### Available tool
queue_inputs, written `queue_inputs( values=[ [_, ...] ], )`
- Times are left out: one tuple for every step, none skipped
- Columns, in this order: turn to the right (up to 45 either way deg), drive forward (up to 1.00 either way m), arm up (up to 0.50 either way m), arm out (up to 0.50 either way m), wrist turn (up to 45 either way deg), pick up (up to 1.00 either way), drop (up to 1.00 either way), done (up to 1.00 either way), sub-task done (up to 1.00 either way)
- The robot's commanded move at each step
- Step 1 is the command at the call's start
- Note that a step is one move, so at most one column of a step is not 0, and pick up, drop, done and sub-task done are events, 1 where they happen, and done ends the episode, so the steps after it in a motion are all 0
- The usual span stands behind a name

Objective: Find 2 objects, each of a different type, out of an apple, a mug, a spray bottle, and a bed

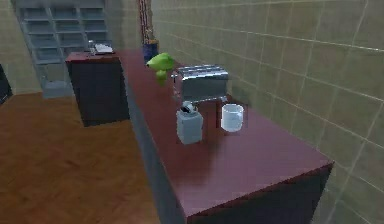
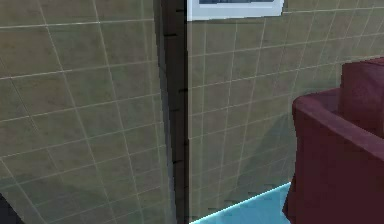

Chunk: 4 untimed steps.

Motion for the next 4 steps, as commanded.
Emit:
queue_inputs(
  values=[
    [0.0,0.00,0.00,0.00,0.0,0.00,0.00,0.00,1.00],
    [-45.0,0.00,0.00,0.00,0.0,0.00,0.00,0.00,0.00],
    [-45.0,0.00,0.00,0.00,0.0,0.00,0.00,0.00,0.00],
    [-3.0,0.00,0.00,0.00,0.0,0.00,0.00,0.00,0.00]
  ],
)
